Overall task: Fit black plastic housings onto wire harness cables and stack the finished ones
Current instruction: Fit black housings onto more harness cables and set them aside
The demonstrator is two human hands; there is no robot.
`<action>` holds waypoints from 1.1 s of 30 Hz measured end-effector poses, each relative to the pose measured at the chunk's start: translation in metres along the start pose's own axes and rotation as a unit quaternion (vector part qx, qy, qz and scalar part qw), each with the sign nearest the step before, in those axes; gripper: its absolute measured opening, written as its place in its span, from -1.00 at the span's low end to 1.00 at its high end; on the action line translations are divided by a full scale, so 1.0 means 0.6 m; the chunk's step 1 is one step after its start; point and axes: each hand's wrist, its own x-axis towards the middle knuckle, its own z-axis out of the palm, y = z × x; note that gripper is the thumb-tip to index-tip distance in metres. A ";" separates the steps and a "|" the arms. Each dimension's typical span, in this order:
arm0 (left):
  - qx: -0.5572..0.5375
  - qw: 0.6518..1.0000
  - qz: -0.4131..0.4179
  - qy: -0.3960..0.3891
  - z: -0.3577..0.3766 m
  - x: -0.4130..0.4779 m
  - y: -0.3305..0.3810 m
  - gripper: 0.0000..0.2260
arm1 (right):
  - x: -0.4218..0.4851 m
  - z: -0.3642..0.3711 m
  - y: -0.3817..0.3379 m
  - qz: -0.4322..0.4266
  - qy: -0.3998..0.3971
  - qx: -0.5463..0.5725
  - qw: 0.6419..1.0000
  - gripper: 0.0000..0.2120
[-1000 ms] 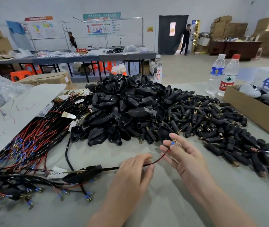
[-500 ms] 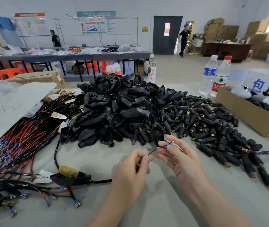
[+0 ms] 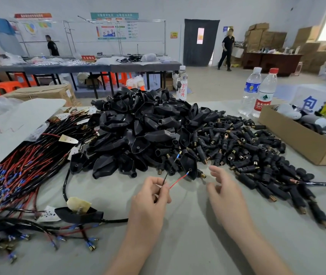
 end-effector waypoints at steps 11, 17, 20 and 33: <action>-0.022 1.000 -0.019 -0.002 -0.003 -0.001 0.005 -0.84 | 0.020 0.019 -0.005 -0.009 -0.022 -0.132 0.991 -0.64; -0.030 0.999 -0.025 -0.007 -0.006 -0.001 0.006 -0.82 | 0.058 0.007 -0.004 0.043 -0.043 -0.096 0.994 -0.69; -0.031 0.999 -0.029 -0.007 -0.006 0.000 0.005 -0.89 | 0.082 0.001 -0.003 0.024 -0.005 -0.171 0.985 -0.72; -0.058 0.998 -0.026 -0.012 -0.010 -0.001 0.016 -0.93 | 0.139 0.022 -0.020 0.013 -0.018 -0.286 0.958 -0.79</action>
